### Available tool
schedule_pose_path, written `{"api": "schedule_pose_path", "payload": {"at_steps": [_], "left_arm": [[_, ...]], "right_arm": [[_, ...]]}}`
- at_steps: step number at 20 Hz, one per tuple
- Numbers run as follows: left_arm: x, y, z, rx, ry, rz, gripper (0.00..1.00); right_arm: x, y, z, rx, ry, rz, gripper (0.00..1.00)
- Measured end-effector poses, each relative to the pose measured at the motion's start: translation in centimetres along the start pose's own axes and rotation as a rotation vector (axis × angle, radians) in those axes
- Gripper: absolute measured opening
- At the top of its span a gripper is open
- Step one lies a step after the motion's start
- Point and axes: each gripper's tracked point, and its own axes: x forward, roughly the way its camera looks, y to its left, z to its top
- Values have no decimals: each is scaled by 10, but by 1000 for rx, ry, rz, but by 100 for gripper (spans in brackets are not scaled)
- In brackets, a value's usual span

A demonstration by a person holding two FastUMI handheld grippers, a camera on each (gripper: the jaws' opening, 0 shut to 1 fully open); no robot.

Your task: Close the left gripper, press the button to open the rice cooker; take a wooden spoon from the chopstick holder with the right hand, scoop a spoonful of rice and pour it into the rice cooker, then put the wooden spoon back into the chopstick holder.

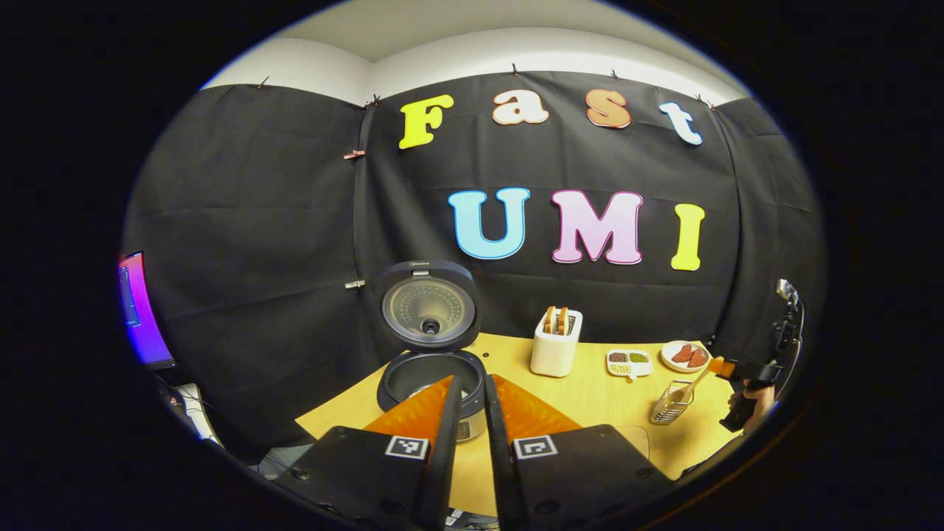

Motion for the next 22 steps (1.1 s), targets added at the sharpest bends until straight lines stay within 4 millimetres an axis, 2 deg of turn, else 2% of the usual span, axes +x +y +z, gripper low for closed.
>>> {"api": "schedule_pose_path", "payload": {"at_steps": [3, 6, 9, 11, 12, 14, 15, 17, 22], "left_arm": [[-8, 1, -8, -14, 28, 27, 45], [-17, -1, -9, -3, 35, 42, 59], [-23, -5, -8, 5, 32, 37, 74], [-25, -6, -11, -5, 39, 36, 78], [-25, -7, -13, -8, 44, 38, 79], [-26, -9, -14, -5, 47, 35, 81], [-27, -9, -12, -1, 47, 35, 81], [-28, -9, -12, 1, 44, 30, 81], [-32, -6, -10, -2, 35, 35, 81]], "right_arm": [[31, -9, -13, 36, 38, -13, 97], [53, -11, -15, 66, 43, -14, 95], [67, -10, -18, 78, 61, -11, 85], [73, -10, -24, 92, 89, -5, 78], [75, -8, -26, 97, 97, -3, 78], [81, -17, -27, 92, 95, -27, 41], [75, -16, -25, 93, 95, -24, 31], [73, -10, -24, 106, 98, -3, 23], [64, 6, -23, 127, 124, 57, 14]]}}
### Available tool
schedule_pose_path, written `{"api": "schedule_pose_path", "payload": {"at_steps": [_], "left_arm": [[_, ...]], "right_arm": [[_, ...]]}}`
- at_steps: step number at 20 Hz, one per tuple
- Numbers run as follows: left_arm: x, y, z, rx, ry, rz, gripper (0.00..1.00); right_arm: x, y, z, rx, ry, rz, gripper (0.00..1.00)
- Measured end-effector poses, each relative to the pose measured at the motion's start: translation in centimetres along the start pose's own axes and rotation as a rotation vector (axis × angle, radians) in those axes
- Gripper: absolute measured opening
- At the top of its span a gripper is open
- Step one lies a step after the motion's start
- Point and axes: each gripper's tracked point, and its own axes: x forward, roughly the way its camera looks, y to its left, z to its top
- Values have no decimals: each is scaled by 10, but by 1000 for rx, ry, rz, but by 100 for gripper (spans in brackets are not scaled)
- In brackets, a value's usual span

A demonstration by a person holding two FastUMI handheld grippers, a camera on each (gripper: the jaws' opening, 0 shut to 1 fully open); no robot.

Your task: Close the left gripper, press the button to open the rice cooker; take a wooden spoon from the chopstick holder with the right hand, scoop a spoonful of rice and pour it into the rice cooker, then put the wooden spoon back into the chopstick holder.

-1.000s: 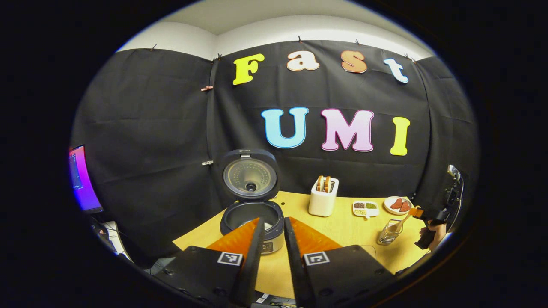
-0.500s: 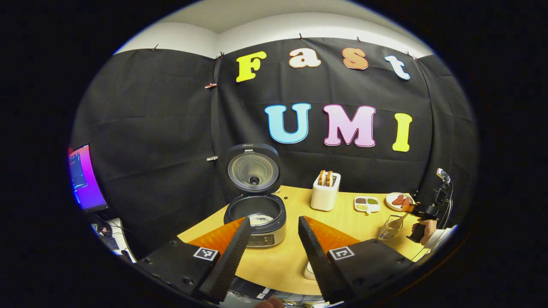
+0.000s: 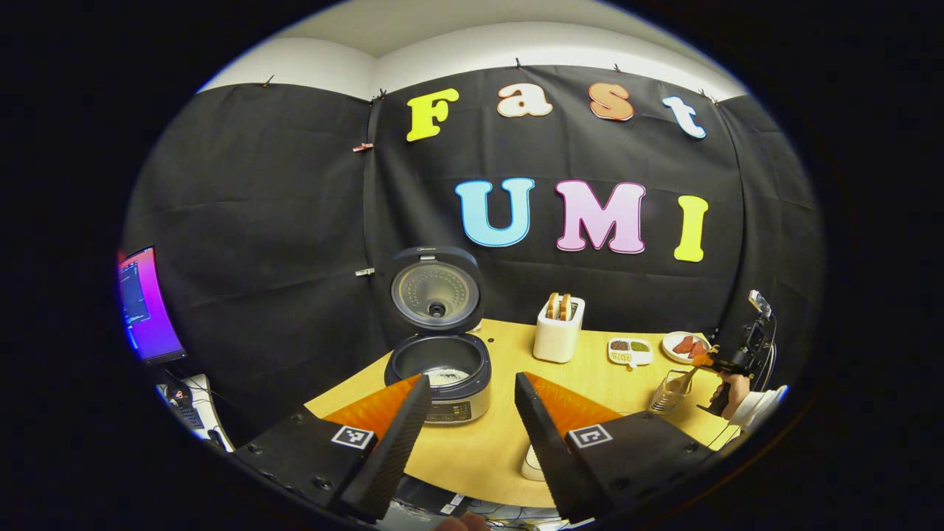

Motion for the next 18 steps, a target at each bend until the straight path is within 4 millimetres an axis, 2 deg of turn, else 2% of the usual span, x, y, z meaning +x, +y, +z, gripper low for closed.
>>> {"api": "schedule_pose_path", "payload": {"at_steps": [1, 9, 12, 14, 18], "left_arm": [[-1, 1, 0, -1, 0, 4, 81], [-5, 2, -1, -30, -12, -6, 83], [-7, 3, 3, -26, -32, -12, 84], [-8, 7, 5, -29, -46, -10, 85], [-7, 15, 4, -61, -64, -21, 88]], "right_arm": [[-4, 3, 2, -16, -7, 9, 11], [-40, 29, 37, -72, -74, 75, 11], [-59, 42, 51, -111, -99, 104, 11], [-79, 59, 57, -127, -104, 140, 11], [-117, 106, 51, -158, -81, 230, 11]]}}
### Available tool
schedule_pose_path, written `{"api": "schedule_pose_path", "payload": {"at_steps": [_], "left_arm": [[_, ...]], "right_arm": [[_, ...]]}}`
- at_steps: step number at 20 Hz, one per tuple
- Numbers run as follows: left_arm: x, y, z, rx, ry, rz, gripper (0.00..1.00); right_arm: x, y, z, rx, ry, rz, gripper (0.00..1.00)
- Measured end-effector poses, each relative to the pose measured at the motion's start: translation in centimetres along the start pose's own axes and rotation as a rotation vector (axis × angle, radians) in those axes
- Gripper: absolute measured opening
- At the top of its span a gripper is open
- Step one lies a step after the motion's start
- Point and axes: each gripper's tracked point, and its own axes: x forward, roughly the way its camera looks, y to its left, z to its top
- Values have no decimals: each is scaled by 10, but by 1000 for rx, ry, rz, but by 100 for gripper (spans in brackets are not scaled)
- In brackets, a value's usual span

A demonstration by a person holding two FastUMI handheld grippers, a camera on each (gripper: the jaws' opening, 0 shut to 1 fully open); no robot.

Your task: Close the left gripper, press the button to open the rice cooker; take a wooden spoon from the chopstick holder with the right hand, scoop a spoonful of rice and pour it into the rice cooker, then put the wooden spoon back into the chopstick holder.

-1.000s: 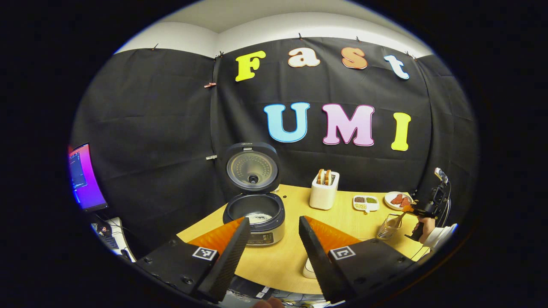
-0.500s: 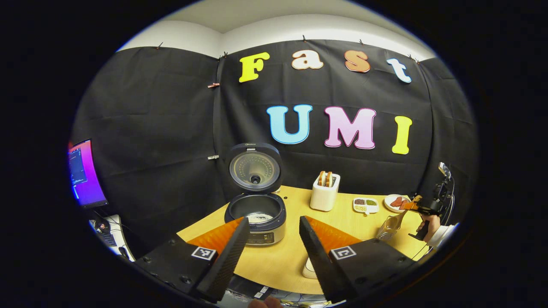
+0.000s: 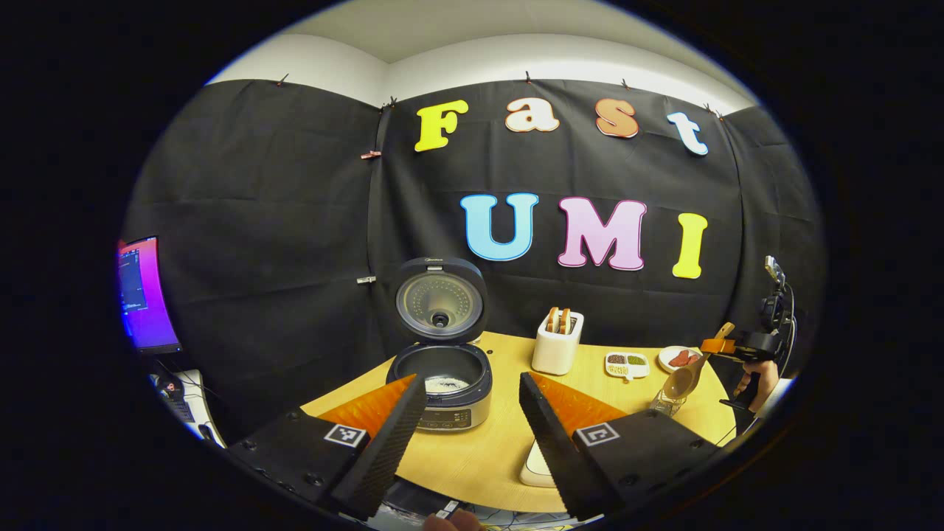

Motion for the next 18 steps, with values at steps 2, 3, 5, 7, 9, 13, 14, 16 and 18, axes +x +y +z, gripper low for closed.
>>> {"api": "schedule_pose_path", "payload": {"at_steps": [2, 3, 5, 7, 9, 13, 14, 16, 18], "left_arm": [[3, 6, -1, -23, -10, -15, 88], [6, 10, 0, -28, -16, -25, 88], [10, 21, 1, -19, -28, -36, 89], [13, 33, 4, -18, -55, -49, 89], [18, 39, -2, -49, -43, -86, 92], [36, 66, -4, -99, -37, -143, 94], [41, 72, -4, -105, -38, -157, 94], [49, 83, -2, -117, -43, -183, 94], [55, 93, -3, -132, -38, -202, 94]], "right_arm": [[-11, 26, -3, 3, 17, 32, 11], [-19, 38, -3, 4, 22, 42, 11], [-31, 64, -11, -3, 46, 56, 11], [-37, 90, -26, -49, 79, 67, 11], [-42, 111, -42, -81, 104, 59, 11], [-39, 140, -87, -127, 164, 23, 11], [-37, 142, -102, -154, 187, 10, 11], [-34, 144, -134, -203, 230, -22, 11], [-32, 142, -161, -257, 272, -54, 11]]}}
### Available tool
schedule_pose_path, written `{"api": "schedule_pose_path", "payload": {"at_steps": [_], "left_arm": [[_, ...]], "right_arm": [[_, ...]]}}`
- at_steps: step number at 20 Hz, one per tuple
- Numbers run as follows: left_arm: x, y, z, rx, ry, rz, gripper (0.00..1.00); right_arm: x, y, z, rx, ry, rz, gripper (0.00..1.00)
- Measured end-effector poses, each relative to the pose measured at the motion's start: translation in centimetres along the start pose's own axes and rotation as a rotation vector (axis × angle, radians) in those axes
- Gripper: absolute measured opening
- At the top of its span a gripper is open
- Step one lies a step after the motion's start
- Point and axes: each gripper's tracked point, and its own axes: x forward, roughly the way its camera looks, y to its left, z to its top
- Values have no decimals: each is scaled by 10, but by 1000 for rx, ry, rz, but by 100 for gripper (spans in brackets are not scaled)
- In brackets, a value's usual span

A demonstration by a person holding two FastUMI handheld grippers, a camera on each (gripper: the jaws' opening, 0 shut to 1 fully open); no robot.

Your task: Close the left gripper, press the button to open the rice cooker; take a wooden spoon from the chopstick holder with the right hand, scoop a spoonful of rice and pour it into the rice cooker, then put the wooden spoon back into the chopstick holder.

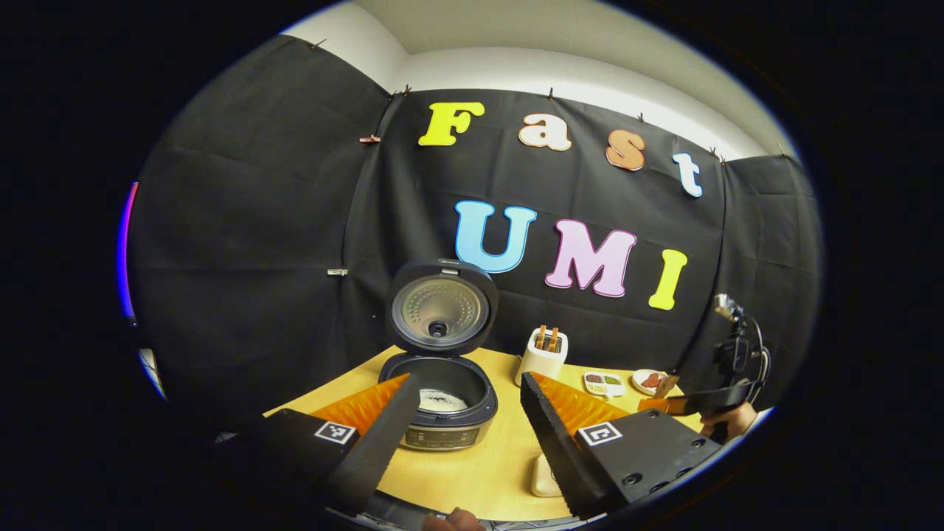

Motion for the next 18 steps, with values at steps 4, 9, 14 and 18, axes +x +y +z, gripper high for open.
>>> {"api": "schedule_pose_path", "payload": {"at_steps": [4, 9, 14, 18], "left_arm": [[1, 12, -5, -7, 15, -34, 94], [1, 24, -3, 5, 17, -39, 94], [3, 33, -3, -5, 15, -31, 94], [3, 38, 0, -4, 7, -24, 94]], "right_arm": [[15, 1, -43, -80, 68, -67, 11], [21, 11, -65, -121, 112, -93, 11], [22, 35, -75, -10, 144, -61, 11], [21, 45, -75, 112, 159, -30, 11]]}}
